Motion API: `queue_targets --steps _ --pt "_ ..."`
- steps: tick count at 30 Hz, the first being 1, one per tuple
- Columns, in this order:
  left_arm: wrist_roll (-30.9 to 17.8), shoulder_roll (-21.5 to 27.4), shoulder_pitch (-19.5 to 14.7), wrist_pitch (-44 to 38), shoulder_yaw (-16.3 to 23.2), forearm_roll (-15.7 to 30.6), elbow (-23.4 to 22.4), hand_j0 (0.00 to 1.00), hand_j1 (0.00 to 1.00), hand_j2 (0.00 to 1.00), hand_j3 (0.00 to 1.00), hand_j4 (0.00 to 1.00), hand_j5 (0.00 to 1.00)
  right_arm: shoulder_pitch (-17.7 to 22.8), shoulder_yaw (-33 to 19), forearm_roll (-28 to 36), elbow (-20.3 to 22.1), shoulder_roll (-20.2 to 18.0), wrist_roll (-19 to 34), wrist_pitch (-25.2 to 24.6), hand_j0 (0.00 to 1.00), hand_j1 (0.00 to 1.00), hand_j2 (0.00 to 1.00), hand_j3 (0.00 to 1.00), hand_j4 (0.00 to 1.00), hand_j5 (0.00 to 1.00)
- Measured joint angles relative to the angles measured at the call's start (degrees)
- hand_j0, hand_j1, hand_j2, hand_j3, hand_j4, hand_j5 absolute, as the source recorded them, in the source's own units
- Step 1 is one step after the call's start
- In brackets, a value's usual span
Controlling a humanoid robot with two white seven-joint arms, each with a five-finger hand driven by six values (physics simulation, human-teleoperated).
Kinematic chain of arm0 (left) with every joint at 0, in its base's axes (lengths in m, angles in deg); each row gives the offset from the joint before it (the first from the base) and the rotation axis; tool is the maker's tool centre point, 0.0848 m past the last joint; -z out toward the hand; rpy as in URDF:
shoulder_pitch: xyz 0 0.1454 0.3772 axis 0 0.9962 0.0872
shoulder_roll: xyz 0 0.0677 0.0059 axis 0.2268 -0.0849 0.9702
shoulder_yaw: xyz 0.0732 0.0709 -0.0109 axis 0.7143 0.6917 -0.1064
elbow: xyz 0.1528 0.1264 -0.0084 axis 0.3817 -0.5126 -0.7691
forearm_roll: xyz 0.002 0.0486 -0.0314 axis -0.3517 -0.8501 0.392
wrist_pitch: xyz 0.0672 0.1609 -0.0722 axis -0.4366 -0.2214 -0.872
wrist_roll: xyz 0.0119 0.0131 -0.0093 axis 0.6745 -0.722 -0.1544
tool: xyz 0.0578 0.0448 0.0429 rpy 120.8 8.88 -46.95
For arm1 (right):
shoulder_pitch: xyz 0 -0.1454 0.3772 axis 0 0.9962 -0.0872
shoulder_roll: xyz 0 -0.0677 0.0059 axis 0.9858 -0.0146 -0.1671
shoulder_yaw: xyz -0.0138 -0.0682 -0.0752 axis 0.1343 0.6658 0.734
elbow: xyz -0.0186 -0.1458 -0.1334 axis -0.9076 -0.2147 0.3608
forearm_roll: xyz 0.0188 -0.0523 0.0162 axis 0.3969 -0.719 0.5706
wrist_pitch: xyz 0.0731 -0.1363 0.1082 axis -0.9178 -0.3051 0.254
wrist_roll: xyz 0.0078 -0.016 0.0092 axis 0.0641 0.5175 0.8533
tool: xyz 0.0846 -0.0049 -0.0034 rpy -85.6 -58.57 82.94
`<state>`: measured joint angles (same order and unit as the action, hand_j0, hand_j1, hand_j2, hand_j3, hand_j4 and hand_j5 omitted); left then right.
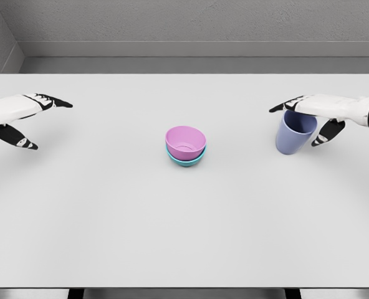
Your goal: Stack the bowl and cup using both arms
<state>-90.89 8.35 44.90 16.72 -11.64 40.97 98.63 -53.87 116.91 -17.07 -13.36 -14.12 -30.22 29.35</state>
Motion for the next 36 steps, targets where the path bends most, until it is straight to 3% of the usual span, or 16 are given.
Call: queue_targets --steps 7,11,36 --pt "-0.02 -0.02 0.09 0.00 0.05 -0.03 0.00 1.00 1.00 1.00 1.00 1.00 1.00 0.00 0.08 -0.05 0.11 0.01 0.02 0.02 0.64 0.64 0.64 0.64 0.64 0.64" --pt "0.00 -0.04 0.00 0.00 0.06 -0.03 0.00 1.00 1.00 1.00 1.00 1.00 1.00 0.00 0.04 0.03 0.27 0.00 -0.03 -0.02 0.60 0.60 0.60 0.60 0.60 0.60" --pt "-0.02 -0.09 0.09 0.00 0.08 -0.03 0.09 1.00 1.00 1.00 1.00 1.00 1.00 -2.72 -0.59 -0.18 1.81 0.50 0.00 0.09 0.60 0.60 0.60 0.60 0.60 0.60"
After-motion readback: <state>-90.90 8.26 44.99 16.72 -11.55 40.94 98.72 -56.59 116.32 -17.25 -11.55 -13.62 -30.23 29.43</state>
